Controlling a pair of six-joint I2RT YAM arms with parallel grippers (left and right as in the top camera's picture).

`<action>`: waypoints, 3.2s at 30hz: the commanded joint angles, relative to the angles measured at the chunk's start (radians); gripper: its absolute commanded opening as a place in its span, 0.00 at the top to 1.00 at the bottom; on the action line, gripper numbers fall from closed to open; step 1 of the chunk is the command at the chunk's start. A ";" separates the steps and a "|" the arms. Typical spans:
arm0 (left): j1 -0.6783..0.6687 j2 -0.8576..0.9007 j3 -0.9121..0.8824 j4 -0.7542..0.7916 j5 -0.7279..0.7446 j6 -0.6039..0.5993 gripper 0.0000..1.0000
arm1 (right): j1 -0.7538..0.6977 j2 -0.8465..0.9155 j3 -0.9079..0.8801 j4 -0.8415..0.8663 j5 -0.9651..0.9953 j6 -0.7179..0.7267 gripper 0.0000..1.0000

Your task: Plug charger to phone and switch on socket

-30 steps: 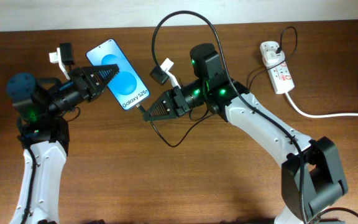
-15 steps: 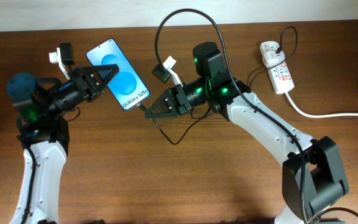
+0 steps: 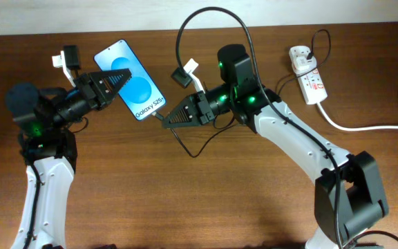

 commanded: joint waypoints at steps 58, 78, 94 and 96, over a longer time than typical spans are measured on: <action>-0.019 -0.037 0.012 -0.158 -0.174 -0.043 1.00 | 0.010 0.017 0.014 -0.015 0.476 0.255 0.96; 0.061 0.017 0.012 -0.346 -0.122 0.055 1.00 | 0.015 -0.042 0.014 -0.441 0.570 0.016 0.95; 0.061 0.019 0.012 -0.346 -0.116 0.051 1.00 | 0.077 -0.125 0.014 -0.385 0.340 0.209 0.96; 0.061 0.019 0.012 -0.346 -0.116 0.051 1.00 | 0.092 -0.125 0.014 -0.355 0.339 0.219 0.96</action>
